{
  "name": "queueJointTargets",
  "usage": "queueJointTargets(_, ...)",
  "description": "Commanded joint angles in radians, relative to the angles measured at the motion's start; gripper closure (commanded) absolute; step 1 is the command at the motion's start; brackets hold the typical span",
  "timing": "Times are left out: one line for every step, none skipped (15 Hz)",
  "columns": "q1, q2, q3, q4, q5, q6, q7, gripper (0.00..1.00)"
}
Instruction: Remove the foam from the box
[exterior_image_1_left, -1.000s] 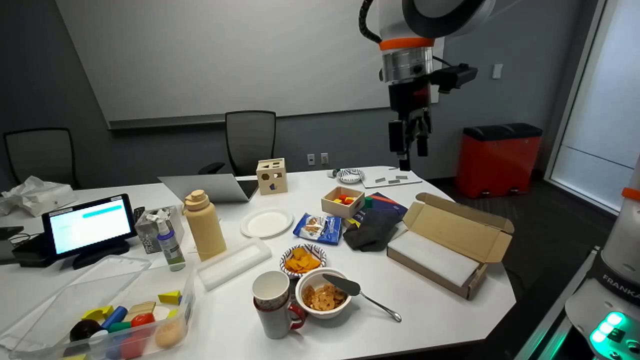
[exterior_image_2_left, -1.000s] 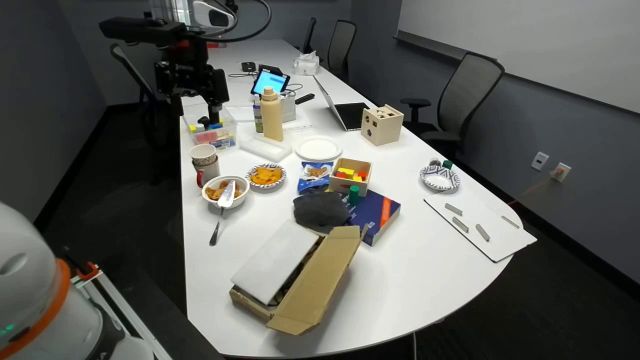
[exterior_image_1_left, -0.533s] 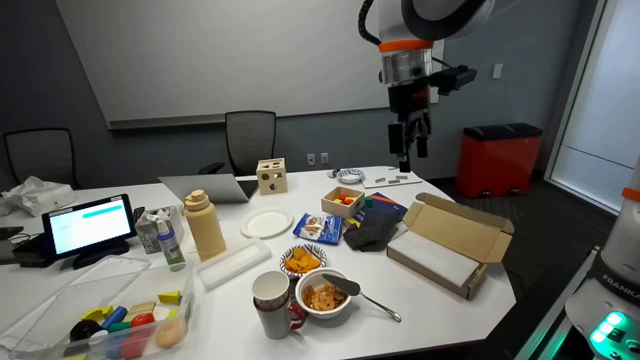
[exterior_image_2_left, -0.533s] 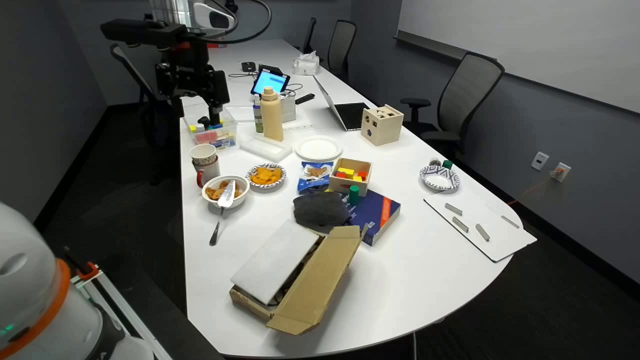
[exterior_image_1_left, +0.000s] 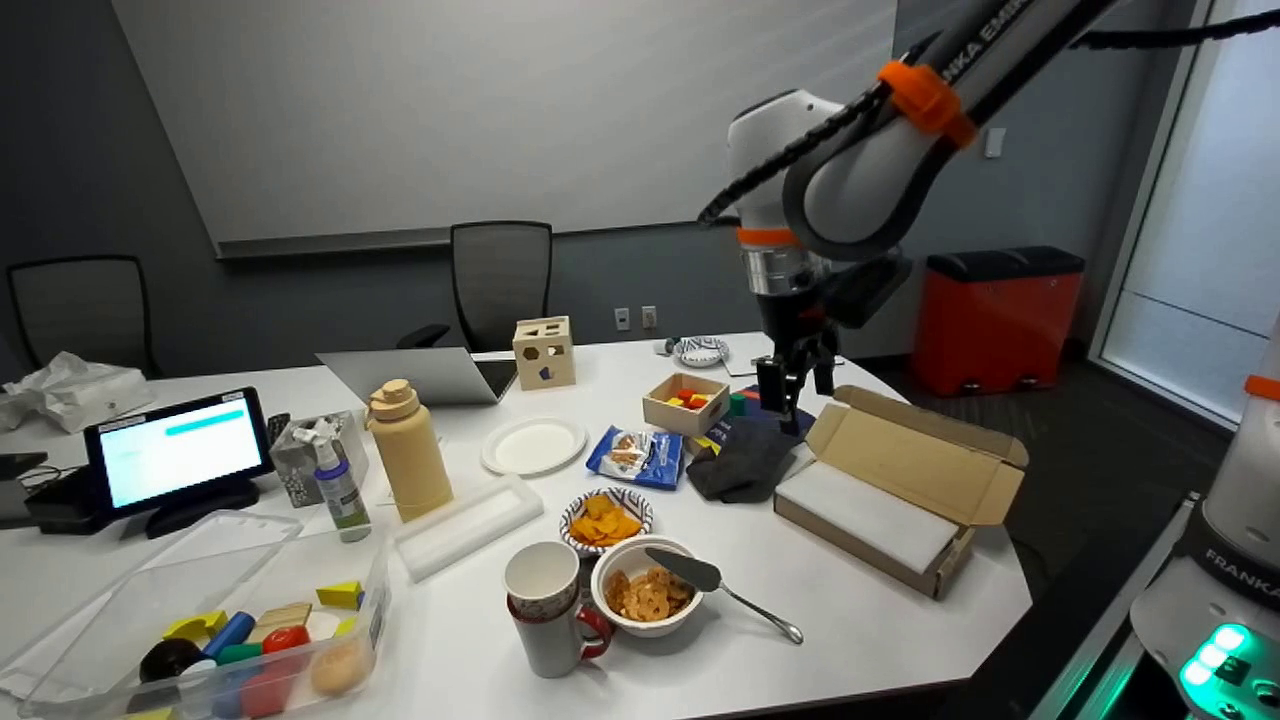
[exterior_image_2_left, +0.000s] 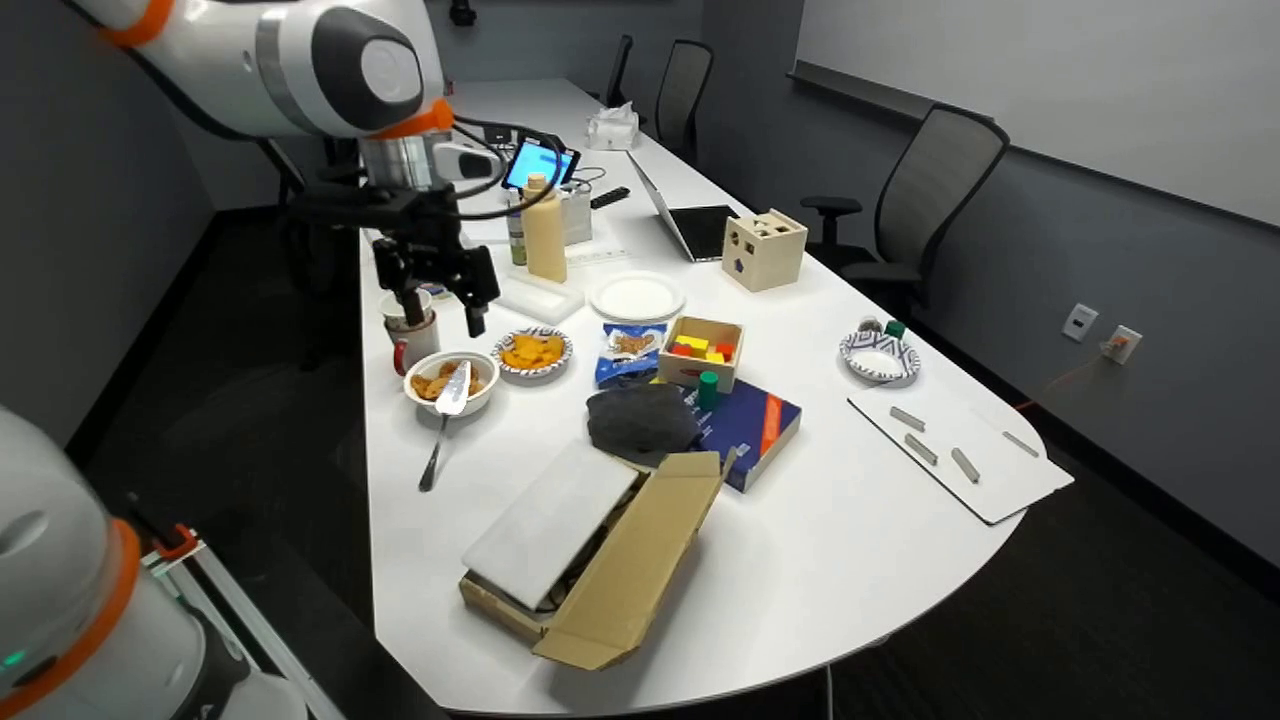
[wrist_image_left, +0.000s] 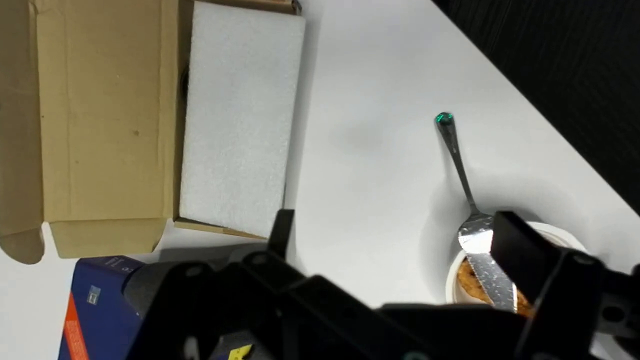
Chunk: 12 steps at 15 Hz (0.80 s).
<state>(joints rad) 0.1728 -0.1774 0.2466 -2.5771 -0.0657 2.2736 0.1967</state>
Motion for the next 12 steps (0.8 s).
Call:
queueJointTargets(-0.039,0.166,-0.009,0.03,-0.162,0.122,0.114,0.0)
queueJointTargets(-0.044,0.204,-0.022,0.037,-0.208,0.133,0.144,0.0)
queueJointTargets(-0.045,0.236,-0.038,0.042,-0.256,0.142,0.176,0.0)
queueJointTargets(-0.046,0.267,-0.059,0.051,-0.305,0.143,0.203,0.0)
queueJointTargets(-0.043,0.3,-0.082,0.062,-0.344,0.148,0.223,0.0)
queueJointTargets(-0.041,0.324,-0.105,0.07,-0.377,0.149,0.234,0.0)
queueJointTargets(-0.038,0.352,-0.127,0.081,-0.396,0.153,0.237,0.0)
queueJointTargets(-0.036,0.387,-0.15,0.096,-0.419,0.164,0.242,0.0)
queueJointTargets(-0.033,0.419,-0.173,0.108,-0.445,0.178,0.253,0.0)
queueJointTargets(-0.029,0.452,-0.192,0.12,-0.455,0.193,0.252,0.0)
queueJointTargets(-0.023,0.484,-0.212,0.129,-0.467,0.215,0.258,0.0)
queueJointTargets(-0.015,0.517,-0.228,0.14,-0.477,0.238,0.259,0.0)
